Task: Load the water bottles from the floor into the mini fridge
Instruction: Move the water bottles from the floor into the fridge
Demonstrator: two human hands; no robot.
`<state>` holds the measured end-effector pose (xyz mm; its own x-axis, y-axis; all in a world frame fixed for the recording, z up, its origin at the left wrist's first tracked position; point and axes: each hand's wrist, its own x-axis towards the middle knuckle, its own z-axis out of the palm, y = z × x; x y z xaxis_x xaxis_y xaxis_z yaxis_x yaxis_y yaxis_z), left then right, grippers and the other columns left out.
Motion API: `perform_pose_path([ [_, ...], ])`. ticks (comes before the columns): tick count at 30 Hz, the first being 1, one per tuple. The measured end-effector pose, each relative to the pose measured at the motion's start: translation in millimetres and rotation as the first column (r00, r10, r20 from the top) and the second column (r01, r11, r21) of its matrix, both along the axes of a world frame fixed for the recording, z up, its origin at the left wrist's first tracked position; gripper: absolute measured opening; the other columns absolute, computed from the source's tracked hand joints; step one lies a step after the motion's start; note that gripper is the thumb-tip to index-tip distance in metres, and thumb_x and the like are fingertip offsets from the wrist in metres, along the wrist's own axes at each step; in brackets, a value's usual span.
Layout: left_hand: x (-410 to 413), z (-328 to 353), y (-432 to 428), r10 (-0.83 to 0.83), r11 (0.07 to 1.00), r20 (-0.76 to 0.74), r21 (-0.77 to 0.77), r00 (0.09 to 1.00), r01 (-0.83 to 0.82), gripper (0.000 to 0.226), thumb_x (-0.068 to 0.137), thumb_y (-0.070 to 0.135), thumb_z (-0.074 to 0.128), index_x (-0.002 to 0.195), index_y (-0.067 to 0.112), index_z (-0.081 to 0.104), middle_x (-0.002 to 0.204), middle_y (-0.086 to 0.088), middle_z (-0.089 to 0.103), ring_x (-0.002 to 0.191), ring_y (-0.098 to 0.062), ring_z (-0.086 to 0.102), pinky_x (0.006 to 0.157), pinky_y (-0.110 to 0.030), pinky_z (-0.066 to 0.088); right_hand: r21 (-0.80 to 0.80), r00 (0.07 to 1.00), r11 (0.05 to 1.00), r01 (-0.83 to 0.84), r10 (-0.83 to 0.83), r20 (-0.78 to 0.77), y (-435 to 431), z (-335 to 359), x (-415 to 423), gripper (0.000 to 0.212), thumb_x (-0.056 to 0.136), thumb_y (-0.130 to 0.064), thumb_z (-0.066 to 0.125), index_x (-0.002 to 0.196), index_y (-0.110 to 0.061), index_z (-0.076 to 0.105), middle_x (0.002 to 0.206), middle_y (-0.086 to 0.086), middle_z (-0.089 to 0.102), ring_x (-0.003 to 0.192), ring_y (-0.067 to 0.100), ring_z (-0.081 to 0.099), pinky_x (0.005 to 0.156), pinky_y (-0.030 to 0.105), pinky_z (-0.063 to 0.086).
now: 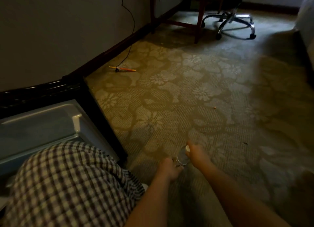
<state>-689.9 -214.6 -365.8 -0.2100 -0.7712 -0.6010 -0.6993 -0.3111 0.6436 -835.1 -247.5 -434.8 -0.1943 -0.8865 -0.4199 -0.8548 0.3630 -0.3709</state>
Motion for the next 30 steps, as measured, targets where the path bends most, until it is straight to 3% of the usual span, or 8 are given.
perform_pose_path([
  [7, -5, 15, 7, 0.0, 0.999, -0.165, -0.047, 0.986, -0.008, 0.068, 0.083, 0.026, 0.066, 0.14, 0.009, 0.032, 0.14, -0.005, 0.044, 0.13, -0.019, 0.041, 0.106, -0.03, 0.033, -0.33, 0.965, 0.936, 0.124, -0.036, 0.261, 12, 60, -17, 0.02, 0.084, -0.029, 0.064, 0.095, -0.012, 0.061, 0.088, 0.004, 0.064, 0.083, 0.019, 0.062, 0.075, 0.038, 0.053],
  [9, -7, 24, 10, 0.004, 0.996, -0.277, -0.088, 0.961, -0.03, 0.063, 0.081, 0.02, 0.067, 0.136, 0.011, 0.037, 0.123, 0.007, 0.047, 0.114, -0.007, 0.045, 0.101, -0.026, 0.037, -0.407, 0.95, 0.906, 0.115, 0.019, 0.311, 18, 91, -19, 0.018, 0.082, -0.026, 0.068, 0.089, -0.011, 0.061, 0.08, 0.002, 0.062, 0.074, 0.015, 0.059, 0.067, 0.033, 0.05],
  [12, -14, 38, 9, 0.016, 0.977, -0.467, -0.182, 0.884, -0.114, 0.05, 0.078, 0.009, 0.071, 0.122, 0.014, 0.048, 0.106, 0.009, 0.054, 0.088, 0.012, 0.05, 0.08, -0.005, 0.045, -0.517, 0.933, 0.845, 0.141, 0.061, 0.354, 24, 135, -20, 0.016, 0.08, -0.023, 0.07, 0.081, -0.009, 0.062, 0.067, -0.002, 0.056, 0.06, 0.009, 0.051, 0.056, 0.024, 0.042],
  [14, -18, 51, 7, 0.015, 0.964, -0.541, -0.214, 0.841, -0.155, 0.046, 0.075, 0.009, 0.073, 0.115, 0.019, 0.052, 0.101, 0.012, 0.058, 0.084, 0.015, 0.053, 0.071, -0.001, 0.044, -0.567, 0.924, 0.81, 0.15, 0.089, 0.371, 25, 165, -19, 0.017, 0.08, -0.022, 0.069, 0.08, -0.006, 0.064, 0.065, 0.002, 0.057, 0.057, 0.009, 0.05, 0.053, 0.016, 0.04],
  [17, -20, 68, 7, -0.007, 0.95, -0.601, -0.253, 0.799, -0.182, 0.04, 0.072, 0.016, 0.076, 0.107, 0.02, 0.056, 0.099, 0.007, 0.065, 0.09, -0.001, 0.064, 0.082, -0.021, 0.053, -0.614, 0.901, 0.776, 0.146, 0.152, 0.406, 28, 208, -16, 0.018, 0.081, -0.02, 0.069, 0.081, -0.003, 0.066, 0.069, 0.013, 0.061, 0.06, 0.013, 0.053, 0.052, 0.011, 0.041],
  [19, -17, 82, 8, -0.009, 0.924, -0.627, -0.302, 0.779, -0.233, 0.042, 0.071, 0.018, 0.077, 0.108, 0.019, 0.057, 0.099, 0.004, 0.066, 0.092, -0.01, 0.065, 0.082, -0.028, 0.054, -0.627, 0.877, 0.764, 0.156, 0.185, 0.444, 30, 230, -12, 0.012, 0.081, -0.022, 0.067, 0.078, -0.01, 0.066, 0.069, 0.012, 0.062, 0.059, 0.01, 0.055, 0.051, 0.011, 0.042],
  [23, -4, 107, 9, -0.038, 0.865, -0.641, -0.405, 0.767, -0.296, 0.043, 0.07, 0.021, 0.079, 0.107, 0.02, 0.059, 0.1, 0.005, 0.068, 0.092, -0.005, 0.065, 0.079, -0.021, 0.054, -0.657, 0.842, 0.74, 0.141, 0.259, 0.473, 36, 266, 4, 0.006, 0.082, -0.023, 0.066, 0.077, -0.019, 0.065, 0.072, 0.009, 0.064, 0.059, 0.006, 0.057, 0.052, 0.01, 0.045],
  [30, 41, 165, 15, -0.097, 0.771, -0.633, -0.536, 0.768, -0.345, 0.041, 0.071, 0.018, 0.077, 0.108, 0.02, 0.059, 0.096, 0.01, 0.067, 0.083, 0.008, 0.063, 0.065, -0.008, 0.05, -0.76, 0.857, 0.649, -0.034, 0.41, 0.312, 41, 321, 41, 0.015, 0.083, -0.033, 0.064, 0.092, -0.021, 0.065, 0.071, -0.003, 0.062, 0.062, 0.008, 0.057, 0.057, 0.018, 0.047],
])
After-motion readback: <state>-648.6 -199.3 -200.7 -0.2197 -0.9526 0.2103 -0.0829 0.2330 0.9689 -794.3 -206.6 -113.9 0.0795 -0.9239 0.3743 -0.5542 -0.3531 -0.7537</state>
